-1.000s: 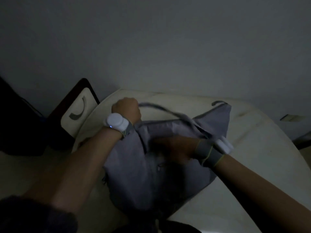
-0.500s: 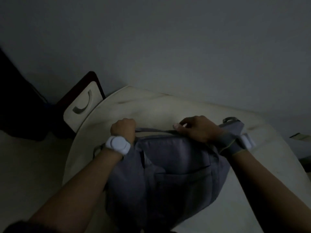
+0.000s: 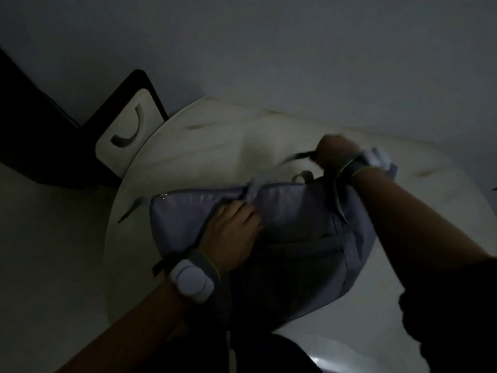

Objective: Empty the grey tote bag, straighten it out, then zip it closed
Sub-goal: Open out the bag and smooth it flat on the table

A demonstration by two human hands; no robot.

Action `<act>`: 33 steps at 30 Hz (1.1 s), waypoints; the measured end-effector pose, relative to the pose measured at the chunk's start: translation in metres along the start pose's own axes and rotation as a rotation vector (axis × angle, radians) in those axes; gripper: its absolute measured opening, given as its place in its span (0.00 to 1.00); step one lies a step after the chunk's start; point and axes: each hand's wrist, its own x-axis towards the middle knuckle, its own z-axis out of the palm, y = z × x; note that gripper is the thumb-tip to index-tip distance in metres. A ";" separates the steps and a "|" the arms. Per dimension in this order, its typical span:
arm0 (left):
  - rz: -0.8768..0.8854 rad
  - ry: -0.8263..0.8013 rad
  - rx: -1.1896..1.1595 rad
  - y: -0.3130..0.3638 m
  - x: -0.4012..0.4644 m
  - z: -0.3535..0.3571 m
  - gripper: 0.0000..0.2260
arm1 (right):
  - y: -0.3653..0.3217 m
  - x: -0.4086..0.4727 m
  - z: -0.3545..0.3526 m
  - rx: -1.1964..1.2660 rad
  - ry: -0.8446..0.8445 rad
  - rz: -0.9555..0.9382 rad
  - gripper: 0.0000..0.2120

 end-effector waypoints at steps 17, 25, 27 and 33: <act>-0.101 -0.217 0.107 -0.024 0.009 0.020 0.11 | -0.121 -0.195 0.028 0.236 0.121 -0.258 0.15; 0.077 -0.487 -0.147 0.002 -0.010 0.029 0.08 | -0.133 -0.225 0.115 0.158 0.137 -0.193 0.13; 0.075 -0.536 -0.128 0.004 -0.010 0.027 0.10 | -0.134 -0.225 0.123 0.160 0.200 -0.202 0.11; 0.026 -0.629 -0.039 0.005 -0.012 0.031 0.13 | -0.139 -0.226 0.139 0.092 0.314 -0.167 0.14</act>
